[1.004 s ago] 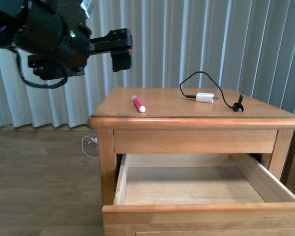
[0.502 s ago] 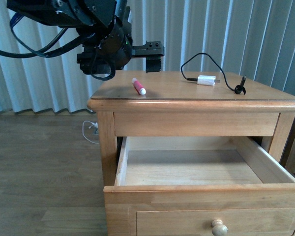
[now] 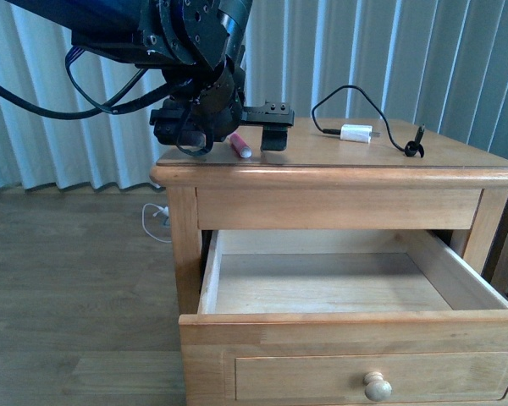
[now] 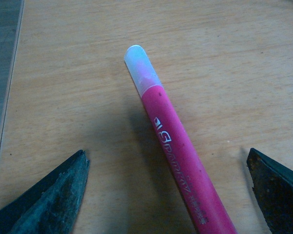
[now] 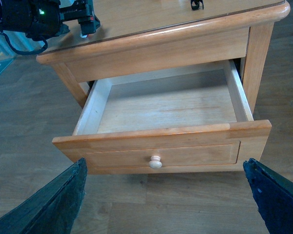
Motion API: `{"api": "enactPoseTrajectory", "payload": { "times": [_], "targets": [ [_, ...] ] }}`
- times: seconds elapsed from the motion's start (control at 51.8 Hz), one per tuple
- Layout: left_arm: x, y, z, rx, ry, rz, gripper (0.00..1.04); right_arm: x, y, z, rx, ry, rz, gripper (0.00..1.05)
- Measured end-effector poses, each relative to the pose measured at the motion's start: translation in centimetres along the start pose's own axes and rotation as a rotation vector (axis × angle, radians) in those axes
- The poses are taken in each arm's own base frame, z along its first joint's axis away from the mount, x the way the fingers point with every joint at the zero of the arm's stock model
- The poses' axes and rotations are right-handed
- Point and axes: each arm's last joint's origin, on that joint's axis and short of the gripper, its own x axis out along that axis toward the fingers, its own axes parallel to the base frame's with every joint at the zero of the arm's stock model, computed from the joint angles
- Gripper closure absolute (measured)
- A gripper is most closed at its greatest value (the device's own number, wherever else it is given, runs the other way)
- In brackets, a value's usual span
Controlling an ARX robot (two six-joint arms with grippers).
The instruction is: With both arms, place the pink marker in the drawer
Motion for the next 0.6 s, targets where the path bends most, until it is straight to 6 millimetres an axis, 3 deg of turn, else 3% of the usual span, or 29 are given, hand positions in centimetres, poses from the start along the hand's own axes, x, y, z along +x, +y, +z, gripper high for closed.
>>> {"api": "enactPoseTrajectory", "payload": {
  "times": [0.405, 0.598],
  "targets": [
    [0.23, -0.04, 0.01, 0.023, 0.023, -0.014, 0.06, 0.00, 0.00, 0.00, 0.000, 0.000, 0.000, 0.08],
    [0.23, -0.06, -0.06, 0.038, 0.030, -0.017, 0.36, 0.00, 0.00, 0.00, 0.000, 0.000, 0.000, 0.08]
  ]
}}
